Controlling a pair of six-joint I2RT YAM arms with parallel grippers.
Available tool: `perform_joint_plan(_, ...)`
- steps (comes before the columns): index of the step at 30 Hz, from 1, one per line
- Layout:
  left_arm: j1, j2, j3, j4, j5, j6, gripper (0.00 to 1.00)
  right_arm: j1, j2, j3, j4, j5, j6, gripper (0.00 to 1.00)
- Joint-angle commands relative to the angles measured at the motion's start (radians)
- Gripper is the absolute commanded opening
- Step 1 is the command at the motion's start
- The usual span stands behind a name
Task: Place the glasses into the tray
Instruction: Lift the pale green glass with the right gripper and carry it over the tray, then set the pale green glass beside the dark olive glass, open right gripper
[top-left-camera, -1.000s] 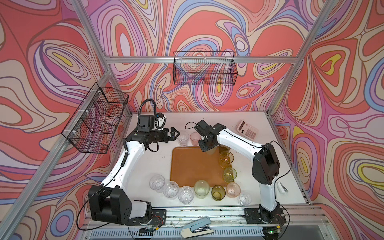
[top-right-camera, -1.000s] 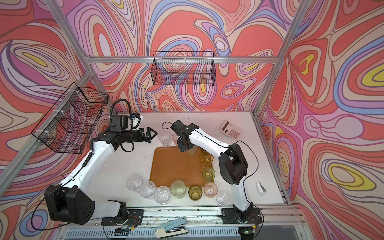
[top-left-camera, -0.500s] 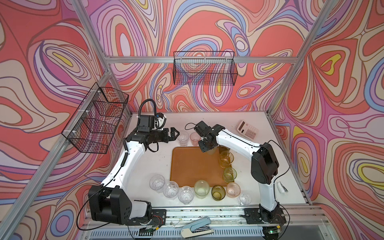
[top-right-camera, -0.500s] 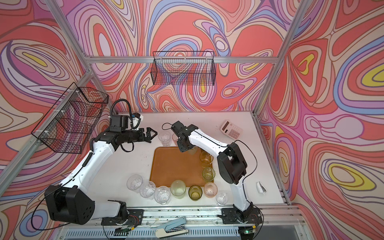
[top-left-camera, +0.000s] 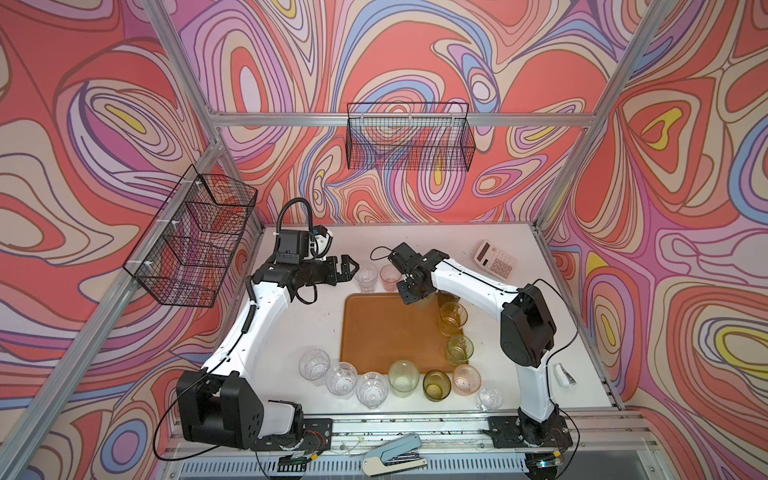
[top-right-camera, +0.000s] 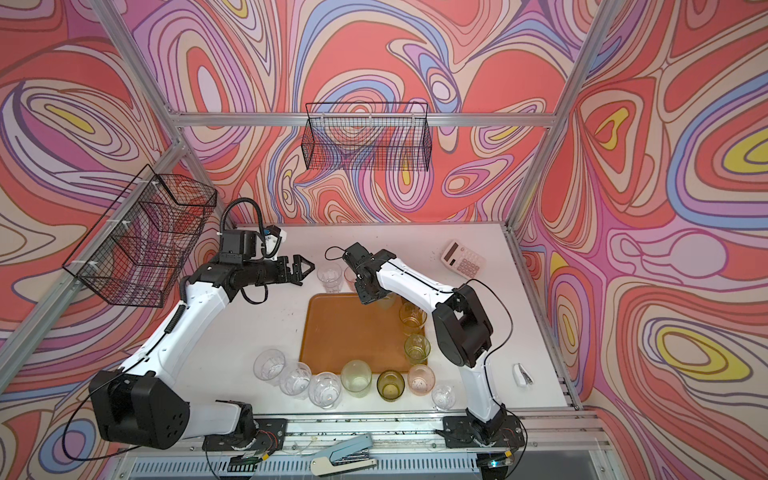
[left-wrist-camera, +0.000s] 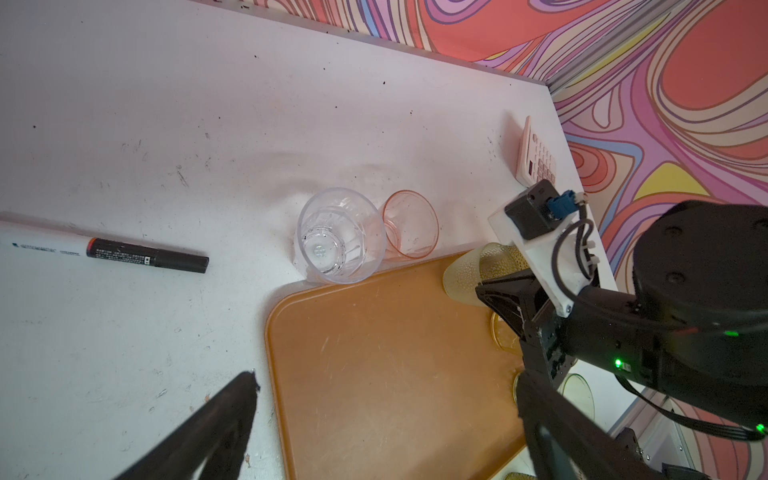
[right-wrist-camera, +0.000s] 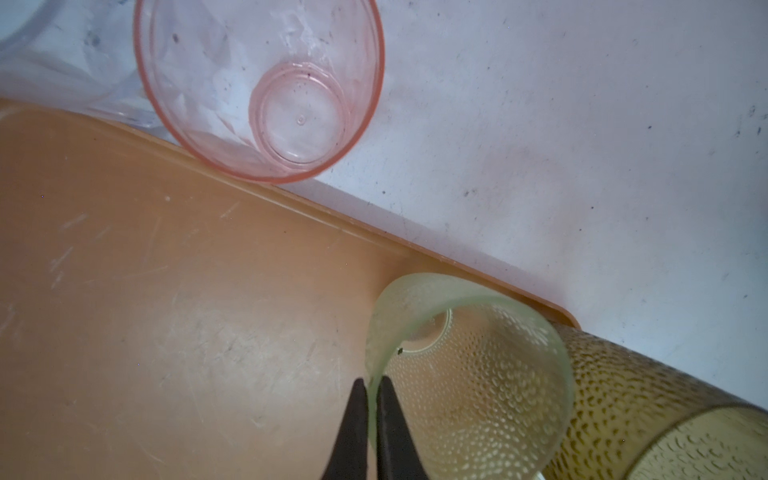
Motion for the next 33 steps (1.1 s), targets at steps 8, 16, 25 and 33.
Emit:
perform_joint_plan(8, -0.001, -0.012, -0.009, 0.002, 0.007, 0.002, 1.00, -0.009, 0.022, -0.015, 0.020, 0.022, 0.005, 0.00)
perform_joint_plan(16, -0.001, -0.012, -0.009, 0.002, 0.007, 0.001, 1.00, -0.010, 0.022, -0.021, 0.018, 0.019, 0.007, 0.01)
perform_joint_plan(25, -0.001, -0.012, -0.009, 0.002, 0.007, 0.001, 1.00, -0.010, 0.023, -0.023, 0.020, 0.015, 0.006, 0.06)
perform_joint_plan(33, -0.001, -0.012, -0.009, 0.002, 0.006, 0.001, 1.00, -0.010, 0.018, -0.018, 0.015, 0.020, 0.003, 0.12)
